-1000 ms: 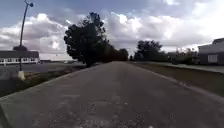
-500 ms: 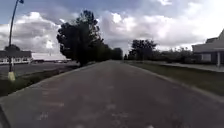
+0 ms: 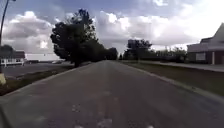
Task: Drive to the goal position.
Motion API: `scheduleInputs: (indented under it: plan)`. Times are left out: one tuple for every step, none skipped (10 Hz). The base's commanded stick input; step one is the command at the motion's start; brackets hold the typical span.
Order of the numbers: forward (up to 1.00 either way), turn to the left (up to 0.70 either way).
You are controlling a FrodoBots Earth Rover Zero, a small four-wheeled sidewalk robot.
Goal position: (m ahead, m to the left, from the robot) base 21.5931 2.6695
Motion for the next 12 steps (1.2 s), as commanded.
scheduleInputs:
  plan:
    - [0.7, 0.0]
    - [0.7, 0.0]
    - [0.7, 0.0]
    - [0.7, 0.0]
    - [0.7, 0.0]
    - [0.7, 0.0]
    - [0.7, 0.0]
    - [0.7, 0.0]
    - [0.7, 0.0]
    - [0.7, 0.0]
    - [0.7, 0.0]
    - [0.7, -0.24]
